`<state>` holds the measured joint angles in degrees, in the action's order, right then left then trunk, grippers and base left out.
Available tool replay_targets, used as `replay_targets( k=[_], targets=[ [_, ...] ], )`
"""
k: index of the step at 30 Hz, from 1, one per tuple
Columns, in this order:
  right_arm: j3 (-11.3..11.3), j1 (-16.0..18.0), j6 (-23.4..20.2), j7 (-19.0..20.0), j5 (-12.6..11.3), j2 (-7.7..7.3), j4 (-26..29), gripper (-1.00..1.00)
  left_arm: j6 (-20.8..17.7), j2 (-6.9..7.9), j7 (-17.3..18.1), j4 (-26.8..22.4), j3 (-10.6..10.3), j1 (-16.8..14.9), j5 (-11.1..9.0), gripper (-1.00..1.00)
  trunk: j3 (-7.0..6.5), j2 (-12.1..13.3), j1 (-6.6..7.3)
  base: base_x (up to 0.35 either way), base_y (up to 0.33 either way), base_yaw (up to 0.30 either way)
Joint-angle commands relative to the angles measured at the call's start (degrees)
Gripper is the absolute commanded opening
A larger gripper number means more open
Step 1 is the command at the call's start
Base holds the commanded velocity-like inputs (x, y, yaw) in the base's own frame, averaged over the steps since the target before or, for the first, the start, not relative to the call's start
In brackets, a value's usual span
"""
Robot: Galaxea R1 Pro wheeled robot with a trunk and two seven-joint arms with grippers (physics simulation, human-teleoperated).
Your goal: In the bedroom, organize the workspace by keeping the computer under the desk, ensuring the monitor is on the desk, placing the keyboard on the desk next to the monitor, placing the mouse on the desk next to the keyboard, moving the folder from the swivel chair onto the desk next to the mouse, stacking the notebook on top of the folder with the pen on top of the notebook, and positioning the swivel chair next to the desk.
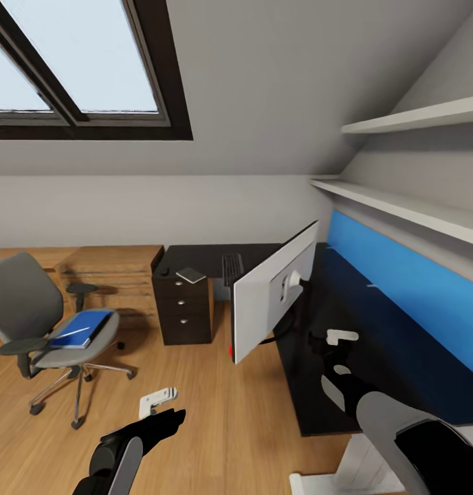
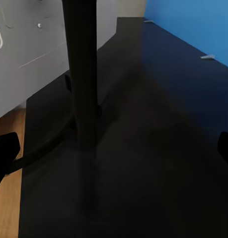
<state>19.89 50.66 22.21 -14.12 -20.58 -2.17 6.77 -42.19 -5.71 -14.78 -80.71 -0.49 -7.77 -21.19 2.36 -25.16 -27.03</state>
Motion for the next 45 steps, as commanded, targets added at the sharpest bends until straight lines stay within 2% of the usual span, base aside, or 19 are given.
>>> replay_targets(
  k=[1,15,22,29,36,45],
  targets=[
    [0.5,0.05,0.14,-0.21,-0.43,-0.02,0.0,1.0,-0.18,0.0,-0.53,-0.07,-0.04,-0.05,-0.6,1.0,0.13,-0.13,-0.05,0.102,0.0,0.0],
    [0.5,0.05,0.37,-0.2,-0.06,-0.2,0.0,1.0,-0.18,0.0,-0.6,-0.06,0.01,-0.05,-0.62,1.0,0.13,-0.13,-0.05,0.207,0.0,0.0],
    [0.5,0.05,0.38,-0.2,0.11,-0.2,0.0,1.0,-0.18,0.0,-0.52,-0.06,0.05,-0.05,-0.68,1.0,0.13,-0.13,-0.05,0.048,0.0,0.0],
    [0.5,0.05,0.38,-0.2,2.24,-0.2,-0.04,1.0,-0.18,0.0,-0.51,-0.06,0.05,-0.05,-0.69,1.0,0.13,-0.13,-0.05,0.006,0.0,0.0],
    [0.46,0.05,0.38,-0.2,2.98,-0.28,-0.01,1.0,-0.21,0.0,-0.53,-0.06,0.05,-0.05,-0.69,1.0,0.13,-0.13,-0.05,0.158,0.0,0.0],
    [0.43,0.05,0.38,-0.25,3.0,-1.43,0.0,1.0,-0.27,0.0,-0.45,-0.06,0.02,-0.05,-0.78,1.0,0.13,-0.13,-0.05,0.105,0.0,0.0]
  ],
)
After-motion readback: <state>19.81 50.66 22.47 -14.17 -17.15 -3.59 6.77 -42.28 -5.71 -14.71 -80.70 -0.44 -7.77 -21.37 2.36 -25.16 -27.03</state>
